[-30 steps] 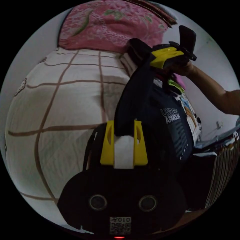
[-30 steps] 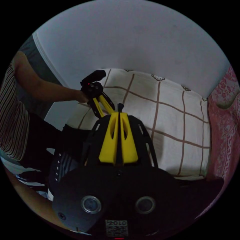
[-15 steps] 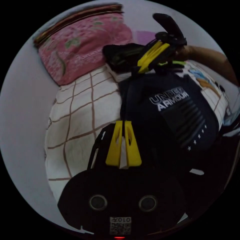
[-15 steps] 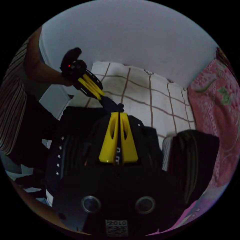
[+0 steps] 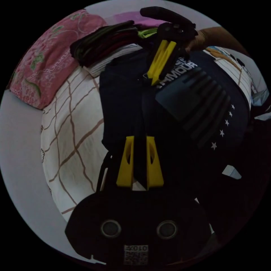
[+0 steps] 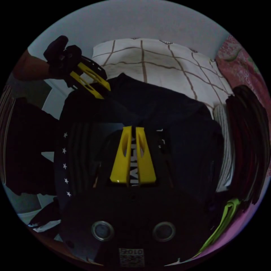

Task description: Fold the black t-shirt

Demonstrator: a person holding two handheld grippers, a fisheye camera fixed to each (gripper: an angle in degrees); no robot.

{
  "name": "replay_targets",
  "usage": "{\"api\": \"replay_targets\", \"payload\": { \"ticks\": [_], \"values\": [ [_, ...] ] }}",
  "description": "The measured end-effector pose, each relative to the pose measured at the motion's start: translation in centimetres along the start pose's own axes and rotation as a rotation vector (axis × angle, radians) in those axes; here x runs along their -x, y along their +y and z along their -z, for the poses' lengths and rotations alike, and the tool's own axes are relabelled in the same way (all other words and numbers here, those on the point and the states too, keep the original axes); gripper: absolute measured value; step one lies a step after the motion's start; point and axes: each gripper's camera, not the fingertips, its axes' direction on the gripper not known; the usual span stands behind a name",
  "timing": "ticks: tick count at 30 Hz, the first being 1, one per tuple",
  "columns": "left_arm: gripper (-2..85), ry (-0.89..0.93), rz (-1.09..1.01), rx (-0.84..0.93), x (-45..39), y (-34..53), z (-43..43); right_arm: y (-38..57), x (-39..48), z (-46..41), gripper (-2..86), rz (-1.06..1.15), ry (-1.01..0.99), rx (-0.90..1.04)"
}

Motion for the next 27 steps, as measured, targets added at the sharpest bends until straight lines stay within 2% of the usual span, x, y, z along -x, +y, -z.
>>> {"api": "replay_targets", "payload": {
  "ticks": [7,11,15,19,22,27],
  "values": [
    [6.7,0.085,-0.024,-0.032,-0.9,-0.3,0.9,3.6,2.4,0.7,3.5,-0.044,-0.08,0.043],
    [7.3,0.099,-0.046,-0.029,-1.3,0.0,2.2,4.4,2.8,2.5,3.2,-0.135,-0.027,-0.064],
    [7.8,0.121,0.029,-0.052,0.0,-0.2,2.7,4.1,2.1,3.0,2.7,-0.251,0.037,-0.164],
    [8.1,0.122,0.132,-0.01,1.7,-1.0,1.9,3.8,1.6,1.5,2.0,-0.32,0.012,-0.152],
    [8.3,0.164,0.252,-0.006,3.5,-0.7,1.5,4.3,2.8,0.0,1.5,-0.296,-0.048,-0.08],
    [8.4,0.08,0.336,0.033,5.6,1.2,0.8,6.8,7.5,-0.4,1.0,-0.134,-0.073,0.038]
  ]
}}
